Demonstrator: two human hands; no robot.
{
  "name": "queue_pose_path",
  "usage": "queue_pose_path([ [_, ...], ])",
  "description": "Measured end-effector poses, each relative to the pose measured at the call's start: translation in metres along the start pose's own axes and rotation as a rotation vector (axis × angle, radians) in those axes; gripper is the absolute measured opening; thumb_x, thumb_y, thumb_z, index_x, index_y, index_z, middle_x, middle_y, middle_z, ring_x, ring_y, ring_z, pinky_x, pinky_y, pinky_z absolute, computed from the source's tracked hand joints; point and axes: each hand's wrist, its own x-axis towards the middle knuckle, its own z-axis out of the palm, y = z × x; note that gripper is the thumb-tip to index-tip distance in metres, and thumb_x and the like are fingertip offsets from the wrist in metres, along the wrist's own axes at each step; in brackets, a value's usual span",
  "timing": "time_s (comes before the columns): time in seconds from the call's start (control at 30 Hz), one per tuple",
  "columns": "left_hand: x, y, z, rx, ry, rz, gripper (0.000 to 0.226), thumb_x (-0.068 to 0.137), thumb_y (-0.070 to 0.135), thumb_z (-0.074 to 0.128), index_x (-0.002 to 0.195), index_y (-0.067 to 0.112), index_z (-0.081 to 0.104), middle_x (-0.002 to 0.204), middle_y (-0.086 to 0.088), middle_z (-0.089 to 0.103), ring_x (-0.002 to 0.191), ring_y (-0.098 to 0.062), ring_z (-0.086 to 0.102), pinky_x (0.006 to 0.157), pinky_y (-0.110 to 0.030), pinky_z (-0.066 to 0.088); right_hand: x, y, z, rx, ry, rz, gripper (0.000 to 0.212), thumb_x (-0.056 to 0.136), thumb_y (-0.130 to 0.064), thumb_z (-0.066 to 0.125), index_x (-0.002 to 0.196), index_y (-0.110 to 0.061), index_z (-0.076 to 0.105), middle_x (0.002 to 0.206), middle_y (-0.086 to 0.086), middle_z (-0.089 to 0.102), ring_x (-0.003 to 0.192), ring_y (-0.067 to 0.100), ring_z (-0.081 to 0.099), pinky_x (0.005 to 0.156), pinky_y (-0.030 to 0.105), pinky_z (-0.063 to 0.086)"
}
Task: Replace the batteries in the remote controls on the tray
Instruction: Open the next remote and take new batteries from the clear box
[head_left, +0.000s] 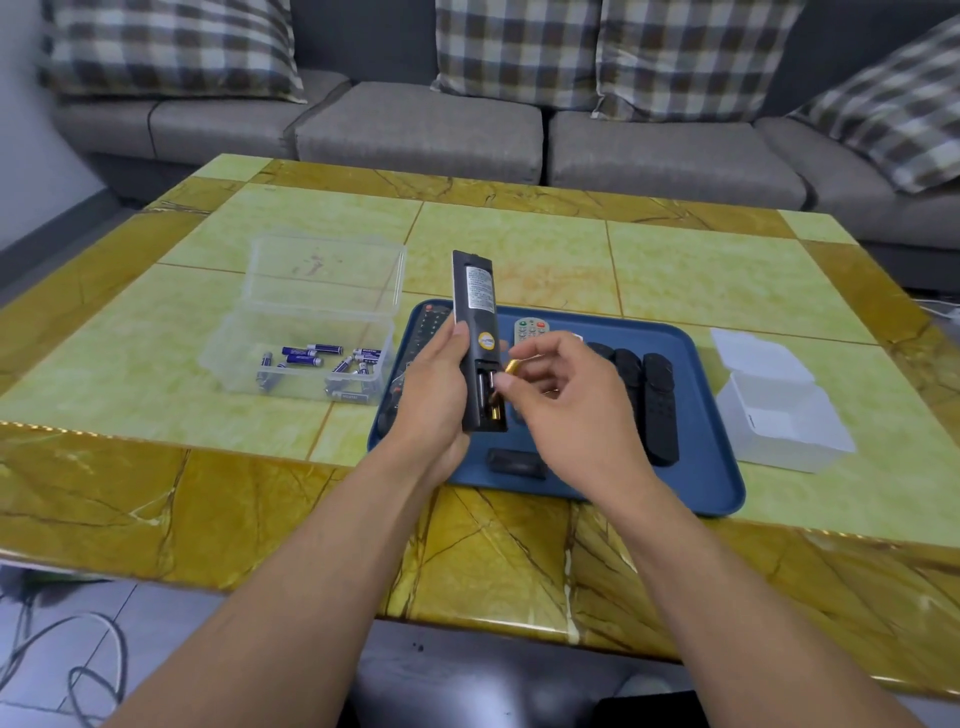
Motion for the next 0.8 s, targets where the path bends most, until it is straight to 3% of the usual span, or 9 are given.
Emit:
queue_pose_path([
  [0.07,0.001,0.003,0.000,-0.001,-0.005,0.004,0.033,0.109,0.028,0.041,0.133,0.014,0.059,0.105,-0.016,0.069,0.085,-0.027,0.069,0.073,-0.038,0.060,0.005,-0.001,-0.005,0.278,0.008,0.132,0.017,0.095,-0.005,0.061,0.098,-0.021,0.065,0.084,0.000,0.069,0.069,0.010,0.066,0.061,0.022,0.054],
  [0.13,0.002,0.006,0.000,0.014,0.007,-0.013,0.031,0.108,0.029,0.044,0.127,0.012,0.061,0.103,-0.015,0.069,0.076,-0.023,0.070,0.072,-0.036,0.061,0.008,0.001,-0.010,0.424,-0.021,0.259,0.026,0.093,0.004,0.047,0.092,-0.015,0.064,0.068,0.005,0.059,0.054,0.018,0.055,0.045,0.023,0.042],
  [0.2,0.001,0.009,0.000,0.026,0.016,-0.037,0.028,0.106,0.030,0.050,0.117,0.010,0.066,0.099,-0.014,0.069,0.072,-0.021,0.070,0.075,-0.036,0.061,0.009,0.009,-0.012,0.144,-0.080,0.197,0.031,0.093,-0.001,0.041,0.085,-0.020,0.064,0.049,-0.006,0.044,0.044,0.015,0.037,0.040,0.023,0.028],
  [0.3,-0.002,0.015,0.000,0.027,0.009,-0.110,0.027,0.102,0.031,0.057,0.103,0.007,0.070,0.091,-0.014,0.070,0.065,-0.019,0.067,0.065,-0.033,0.059,0.003,0.016,-0.009,-0.331,-0.183,-0.140,0.016,0.098,-0.027,0.055,0.095,-0.034,0.070,0.047,-0.010,0.039,0.045,0.009,0.035,0.049,0.031,0.033],
  [0.4,-0.005,0.017,-0.001,0.017,-0.050,-0.225,0.030,0.101,0.031,0.057,0.096,0.006,0.072,0.081,-0.013,0.071,0.057,-0.019,0.067,0.046,-0.025,0.051,0.003,0.017,-0.007,-0.437,-0.232,-0.255,0.013,0.089,-0.042,0.068,0.101,-0.045,0.072,0.061,-0.020,0.055,0.059,0.005,0.048,0.058,0.031,0.044],
  [0.53,-0.009,0.017,-0.004,0.029,-0.073,-0.335,0.040,0.102,0.032,0.058,0.122,-0.002,0.066,0.095,-0.018,0.066,0.064,-0.024,0.064,0.040,-0.025,0.046,0.006,0.014,-0.011,-0.545,-0.294,-0.313,0.016,0.086,-0.046,0.071,0.101,-0.050,0.074,0.080,-0.014,0.064,0.075,0.005,0.053,0.066,0.034,0.048],
  [0.6,-0.008,0.017,-0.006,0.044,-0.068,-0.349,0.043,0.102,0.033,0.058,0.124,-0.003,0.065,0.091,-0.017,0.067,0.062,-0.024,0.064,0.041,-0.026,0.047,0.005,0.014,-0.012,-0.584,-0.304,-0.366,0.017,0.087,-0.048,0.069,0.103,-0.051,0.073,0.084,-0.010,0.066,0.077,0.006,0.055,0.066,0.033,0.048],
  [0.7,-0.007,0.015,-0.007,0.041,-0.059,-0.348,0.031,0.102,0.030,0.058,0.110,0.003,0.070,0.075,-0.011,0.071,0.057,-0.020,0.065,0.050,-0.028,0.052,0.001,0.011,-0.010,-0.680,-0.277,-0.461,0.016,0.086,-0.048,0.065,0.100,-0.048,0.075,0.082,-0.012,0.065,0.075,0.006,0.055,0.062,0.028,0.045],
  [0.8,-0.008,0.014,-0.006,0.008,-0.033,-0.352,0.025,0.102,0.026,0.059,0.099,0.005,0.072,0.079,-0.011,0.074,0.062,-0.021,0.068,0.058,-0.032,0.056,-0.003,0.007,-0.004,-0.700,-0.216,-0.547,0.017,0.079,-0.043,0.062,0.088,-0.037,0.076,0.073,-0.012,0.063,0.067,0.010,0.059,0.057,0.031,0.050],
])
